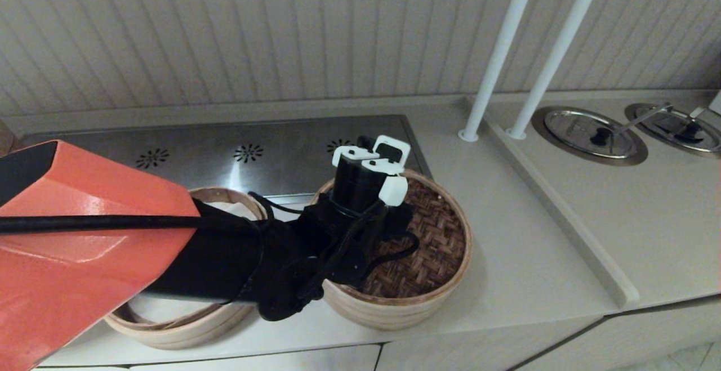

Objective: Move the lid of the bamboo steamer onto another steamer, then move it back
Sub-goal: Pick up the steamer

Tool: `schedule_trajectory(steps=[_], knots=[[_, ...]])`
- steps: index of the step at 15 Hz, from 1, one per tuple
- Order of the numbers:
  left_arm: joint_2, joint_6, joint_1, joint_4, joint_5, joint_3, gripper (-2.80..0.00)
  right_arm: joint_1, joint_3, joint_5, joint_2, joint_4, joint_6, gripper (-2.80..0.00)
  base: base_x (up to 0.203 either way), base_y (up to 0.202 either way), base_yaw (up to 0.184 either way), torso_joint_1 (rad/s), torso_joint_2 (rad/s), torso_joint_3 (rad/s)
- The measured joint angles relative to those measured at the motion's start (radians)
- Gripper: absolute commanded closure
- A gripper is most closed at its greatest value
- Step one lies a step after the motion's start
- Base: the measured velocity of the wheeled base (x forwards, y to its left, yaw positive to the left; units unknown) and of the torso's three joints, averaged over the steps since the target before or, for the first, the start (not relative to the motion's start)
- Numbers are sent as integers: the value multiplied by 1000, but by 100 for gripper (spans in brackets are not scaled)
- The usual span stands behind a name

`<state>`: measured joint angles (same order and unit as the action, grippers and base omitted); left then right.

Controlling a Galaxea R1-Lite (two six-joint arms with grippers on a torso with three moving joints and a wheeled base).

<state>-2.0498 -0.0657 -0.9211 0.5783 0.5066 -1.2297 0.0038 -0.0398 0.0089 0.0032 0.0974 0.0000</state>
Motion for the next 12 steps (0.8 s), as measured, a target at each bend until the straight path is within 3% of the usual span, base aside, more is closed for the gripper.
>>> schedule_trajectory(steps=[12], knots=[[-31, 2, -27, 7, -2, 8, -280, 0, 0, 0, 0, 0, 0, 0, 0, 0, 0, 0, 0, 0]])
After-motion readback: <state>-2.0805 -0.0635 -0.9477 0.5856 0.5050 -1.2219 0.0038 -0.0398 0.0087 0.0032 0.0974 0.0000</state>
